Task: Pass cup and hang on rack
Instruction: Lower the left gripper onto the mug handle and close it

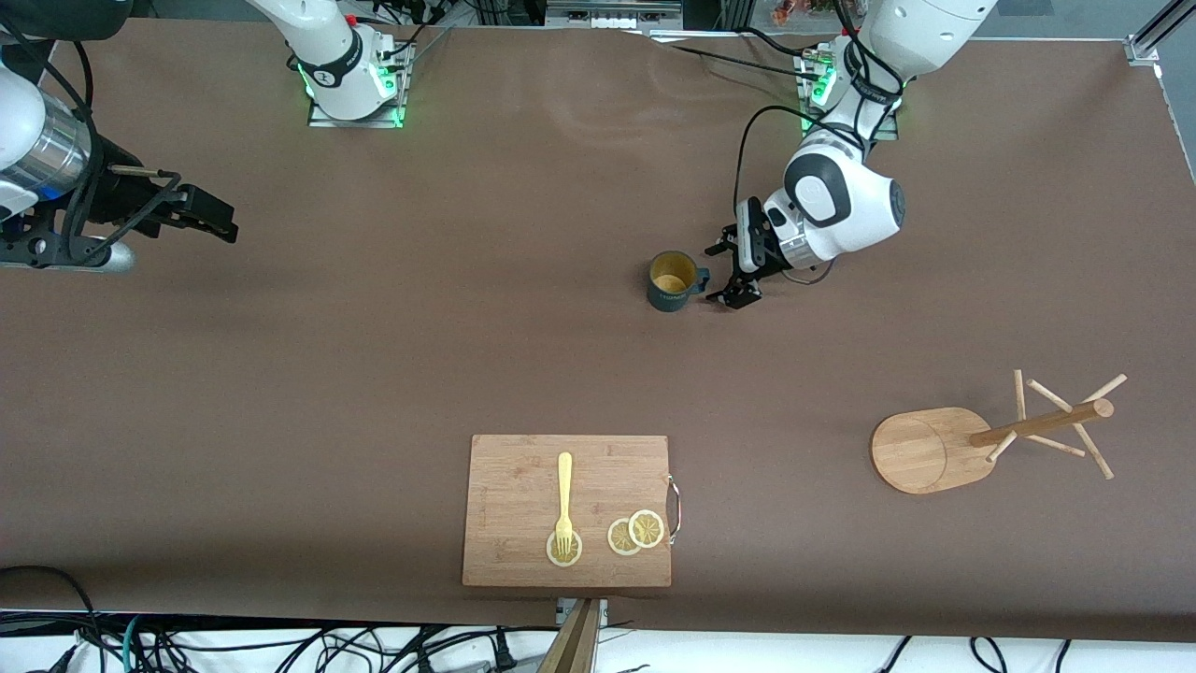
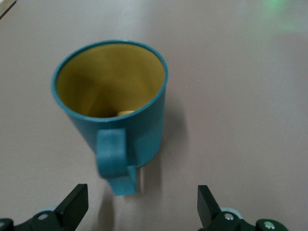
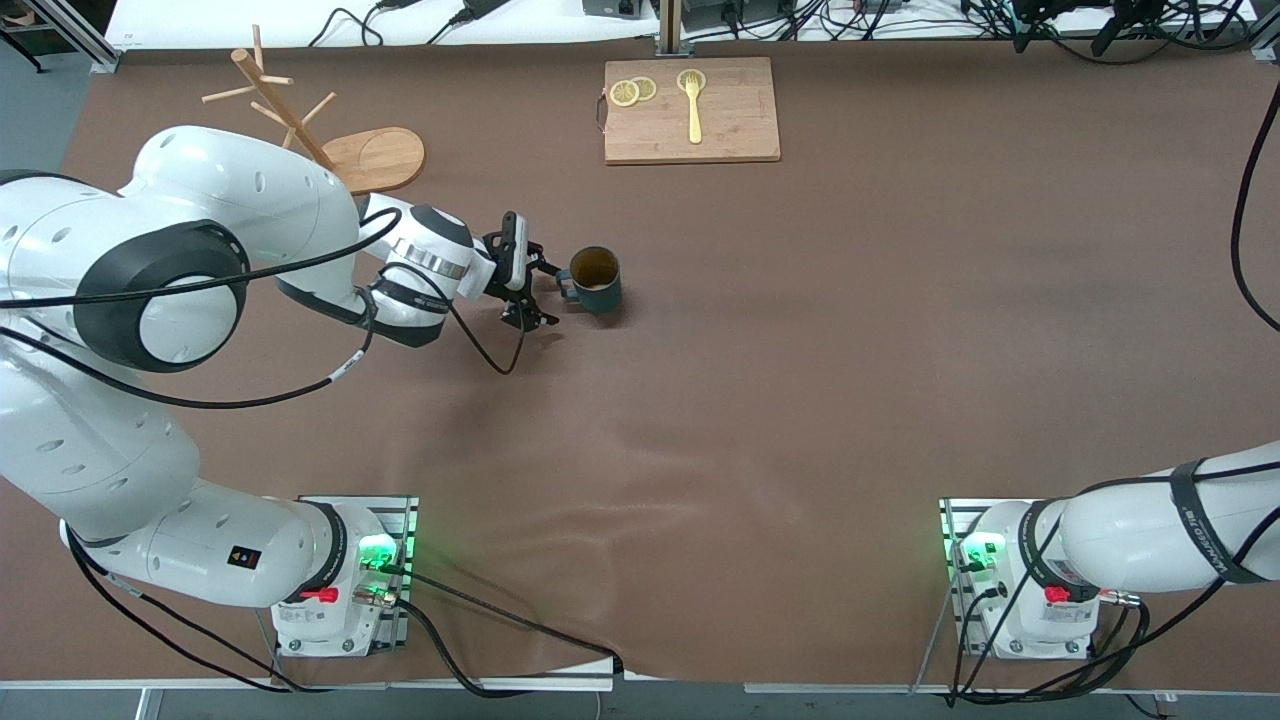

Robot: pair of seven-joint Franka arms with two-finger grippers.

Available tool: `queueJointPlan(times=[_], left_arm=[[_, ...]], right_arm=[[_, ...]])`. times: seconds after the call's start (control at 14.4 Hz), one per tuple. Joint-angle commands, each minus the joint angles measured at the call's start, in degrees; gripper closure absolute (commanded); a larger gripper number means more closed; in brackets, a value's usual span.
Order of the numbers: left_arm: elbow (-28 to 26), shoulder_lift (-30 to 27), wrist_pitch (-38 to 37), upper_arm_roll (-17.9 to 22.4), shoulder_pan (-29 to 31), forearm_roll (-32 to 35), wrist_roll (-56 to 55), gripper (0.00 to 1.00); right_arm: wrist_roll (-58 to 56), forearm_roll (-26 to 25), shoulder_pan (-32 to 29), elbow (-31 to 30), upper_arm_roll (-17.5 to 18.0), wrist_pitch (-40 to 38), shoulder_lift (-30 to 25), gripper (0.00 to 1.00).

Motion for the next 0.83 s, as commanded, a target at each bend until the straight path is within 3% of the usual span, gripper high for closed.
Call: queueJointPlan(times=[0.0, 0.76], left_arm=[[-0.1, 0.7, 0.8, 0.0, -0.7, -3.6, 2.6, 0.0], [0.2, 2.5, 2.0, -0.1, -3.6, -12.9, 2.6, 0.0]], right_arm=[[-2.4, -1.4, -1.1, -1.1, 1.1, 0.4, -0.9, 0.0], [-6.3, -3.4, -0.9, 1.3, 1.2, 0.4, 0.0, 0.0]])
